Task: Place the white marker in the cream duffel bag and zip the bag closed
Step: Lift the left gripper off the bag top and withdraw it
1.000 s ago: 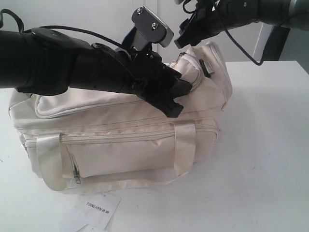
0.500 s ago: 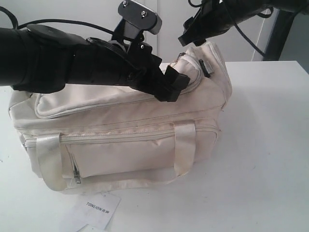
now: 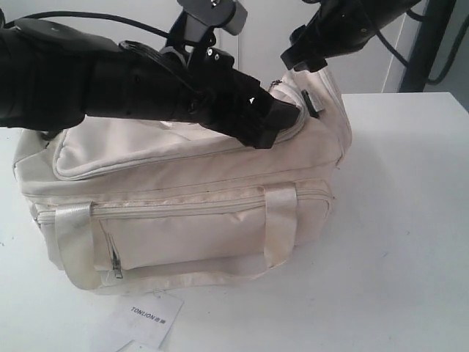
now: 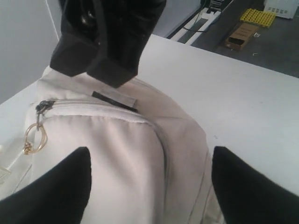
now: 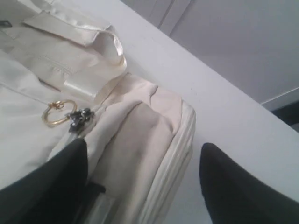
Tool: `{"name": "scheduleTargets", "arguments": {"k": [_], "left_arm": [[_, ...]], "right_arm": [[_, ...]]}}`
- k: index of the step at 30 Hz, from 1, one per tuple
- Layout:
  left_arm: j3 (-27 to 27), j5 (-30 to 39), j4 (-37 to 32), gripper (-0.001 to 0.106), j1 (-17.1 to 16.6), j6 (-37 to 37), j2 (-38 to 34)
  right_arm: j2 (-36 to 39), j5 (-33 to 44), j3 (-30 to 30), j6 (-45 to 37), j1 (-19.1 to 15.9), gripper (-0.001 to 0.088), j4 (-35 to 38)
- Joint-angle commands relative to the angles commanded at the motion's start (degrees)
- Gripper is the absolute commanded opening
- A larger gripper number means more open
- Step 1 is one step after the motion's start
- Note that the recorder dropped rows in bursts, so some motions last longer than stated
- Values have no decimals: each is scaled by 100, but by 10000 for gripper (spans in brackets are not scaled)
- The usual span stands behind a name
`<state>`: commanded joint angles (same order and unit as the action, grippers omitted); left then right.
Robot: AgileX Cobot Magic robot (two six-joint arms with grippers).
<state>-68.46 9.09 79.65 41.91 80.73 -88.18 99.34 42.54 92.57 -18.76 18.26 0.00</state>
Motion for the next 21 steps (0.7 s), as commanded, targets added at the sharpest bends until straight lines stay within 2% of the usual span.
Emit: {"name": "scheduleTargets", "arguments": {"k": [3,5,9,11,12,15,17,19,20,21], "left_arm": [[0,204,-49,636,0,0,185],[0,305,-64,530,0,0,284],[67,398,-303,215,0,0,308],[140,501,-532,53,0,0,321],[168,570,-686,2,0,0,340],[204,573,-1140,0,-12,-324,385],[204,581,-1565,0,-168,-790,482],[204,865,-2195,0,-470,-1385,595],[204,1197,-2715,0,-763,-1829,695],[204,1435,-3206,0,-1020,-2272,801]], "right_arm": [[-180,261,0,0,0,519,0],[-279,496,0,0,0,354,0],[-369,999,0,-17,0,91,0],[-380,1262,0,-146,0,0,0],[-394,1352,0,-207,0,0,0],[-394,1628,0,-377,0,0,0],[-394,1638,0,-377,0,0,60],[-394,1613,0,-400,-4,0,85],[-394,1551,0,-400,-113,0,0],[-377,1587,0,-400,-299,0,317]]}}
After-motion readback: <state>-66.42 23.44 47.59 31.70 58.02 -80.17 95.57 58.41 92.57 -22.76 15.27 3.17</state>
